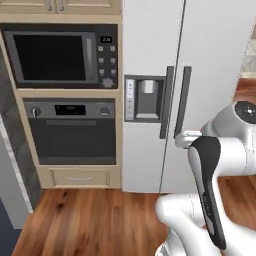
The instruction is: Place one of the steaks on the plate and the other in the bowl. Then place the bowl in the fridge.
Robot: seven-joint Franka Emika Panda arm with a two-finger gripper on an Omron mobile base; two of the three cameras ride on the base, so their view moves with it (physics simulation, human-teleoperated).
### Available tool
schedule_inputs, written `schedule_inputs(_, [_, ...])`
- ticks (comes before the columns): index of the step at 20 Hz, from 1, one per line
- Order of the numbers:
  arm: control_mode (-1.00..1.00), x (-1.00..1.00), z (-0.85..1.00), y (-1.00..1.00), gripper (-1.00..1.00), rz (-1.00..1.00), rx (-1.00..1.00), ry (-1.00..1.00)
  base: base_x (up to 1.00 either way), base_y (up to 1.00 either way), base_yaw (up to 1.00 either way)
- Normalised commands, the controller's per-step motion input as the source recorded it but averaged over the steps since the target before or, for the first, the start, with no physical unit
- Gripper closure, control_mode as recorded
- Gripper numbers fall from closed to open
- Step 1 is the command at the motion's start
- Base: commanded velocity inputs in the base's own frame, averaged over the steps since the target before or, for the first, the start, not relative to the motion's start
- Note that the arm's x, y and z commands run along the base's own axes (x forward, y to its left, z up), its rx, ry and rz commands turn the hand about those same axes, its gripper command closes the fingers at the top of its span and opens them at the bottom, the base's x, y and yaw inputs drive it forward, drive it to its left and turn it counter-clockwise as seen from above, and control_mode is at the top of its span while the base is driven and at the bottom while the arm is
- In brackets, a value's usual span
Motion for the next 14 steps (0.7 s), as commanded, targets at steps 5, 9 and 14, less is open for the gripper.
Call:
schedule_inputs(5, [1.0, 0.0, 0.0, 0.0, -1.0, 0.0, 0.0, 0.0, 0.25, -0.79, 0.03])
schedule_inputs(9, [1.0, 0.0, 0.0, 0.0, -1.0, 0.0, 0.0, 0.0, 0.1, -0.24, -0.15])
schedule_inputs(14, [1.0, 0.0, 0.0, 0.0, -1.0, 0.0, 0.0, 0.0, 0.5, 0.09, -0.31])
